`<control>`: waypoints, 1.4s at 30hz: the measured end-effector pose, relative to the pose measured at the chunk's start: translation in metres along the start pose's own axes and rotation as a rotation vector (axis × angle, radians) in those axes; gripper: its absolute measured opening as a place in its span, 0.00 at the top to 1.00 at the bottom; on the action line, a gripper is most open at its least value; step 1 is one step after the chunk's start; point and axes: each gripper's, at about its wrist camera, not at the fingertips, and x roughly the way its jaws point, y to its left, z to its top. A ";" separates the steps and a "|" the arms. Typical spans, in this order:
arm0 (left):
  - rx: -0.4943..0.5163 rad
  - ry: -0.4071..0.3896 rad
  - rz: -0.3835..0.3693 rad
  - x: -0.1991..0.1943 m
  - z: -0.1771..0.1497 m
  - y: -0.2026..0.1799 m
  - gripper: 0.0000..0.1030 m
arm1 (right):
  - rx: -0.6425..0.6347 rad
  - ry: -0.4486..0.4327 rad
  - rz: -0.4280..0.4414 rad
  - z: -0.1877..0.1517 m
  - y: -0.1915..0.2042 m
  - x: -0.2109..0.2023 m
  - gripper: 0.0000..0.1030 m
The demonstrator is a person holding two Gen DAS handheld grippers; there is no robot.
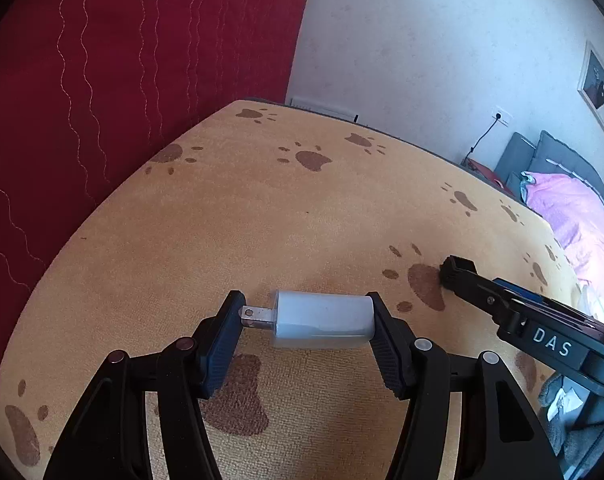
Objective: Organize rigid objects
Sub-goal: 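Grasp the black square cap with the right tool while the left tool holds the charger, then carry the black cap over the clear bowl and lower it in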
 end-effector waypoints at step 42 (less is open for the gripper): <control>0.098 -0.028 -0.090 -0.011 -0.011 -0.030 0.41 | 0.025 -0.085 -0.035 -0.055 -0.026 -0.075 0.66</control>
